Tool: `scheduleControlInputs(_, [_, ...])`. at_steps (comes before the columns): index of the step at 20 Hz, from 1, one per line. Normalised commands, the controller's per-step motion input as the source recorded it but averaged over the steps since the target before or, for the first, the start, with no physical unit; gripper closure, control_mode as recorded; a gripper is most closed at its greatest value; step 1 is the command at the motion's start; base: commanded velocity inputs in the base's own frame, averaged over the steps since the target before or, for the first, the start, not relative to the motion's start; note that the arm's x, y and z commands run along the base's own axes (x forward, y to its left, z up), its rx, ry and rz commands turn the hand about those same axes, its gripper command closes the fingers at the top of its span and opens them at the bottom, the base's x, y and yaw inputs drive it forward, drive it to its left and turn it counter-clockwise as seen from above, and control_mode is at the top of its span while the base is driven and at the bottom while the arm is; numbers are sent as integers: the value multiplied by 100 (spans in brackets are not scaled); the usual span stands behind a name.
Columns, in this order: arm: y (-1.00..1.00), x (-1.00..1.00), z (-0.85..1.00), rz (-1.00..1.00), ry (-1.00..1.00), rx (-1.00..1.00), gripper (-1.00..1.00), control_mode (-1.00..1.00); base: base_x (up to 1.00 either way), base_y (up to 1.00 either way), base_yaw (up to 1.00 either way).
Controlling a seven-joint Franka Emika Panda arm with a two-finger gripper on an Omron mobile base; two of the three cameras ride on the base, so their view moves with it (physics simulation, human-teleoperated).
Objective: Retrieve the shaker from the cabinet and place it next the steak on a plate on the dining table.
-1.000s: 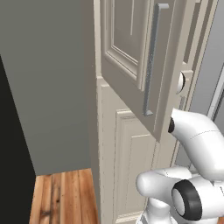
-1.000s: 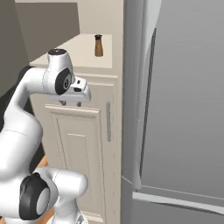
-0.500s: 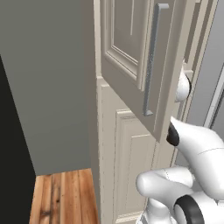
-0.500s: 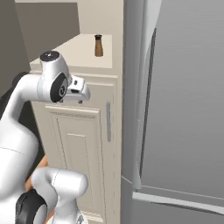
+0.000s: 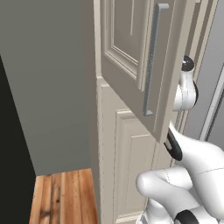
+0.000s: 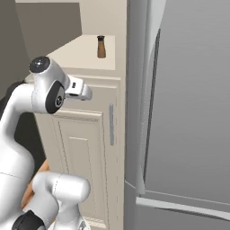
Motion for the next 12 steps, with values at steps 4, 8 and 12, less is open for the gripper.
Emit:
scheduleControlInputs(4, [-5,0,36,-13,-11,0,-100,-100,0,0,0])
scheduleControlInputs(8, [0,0,27,-15,-6,0,-100,-100,0,0,0])
scheduleControlInputs(12, [0,0,13,-16,-1,1,-100,-100,0,0,0])
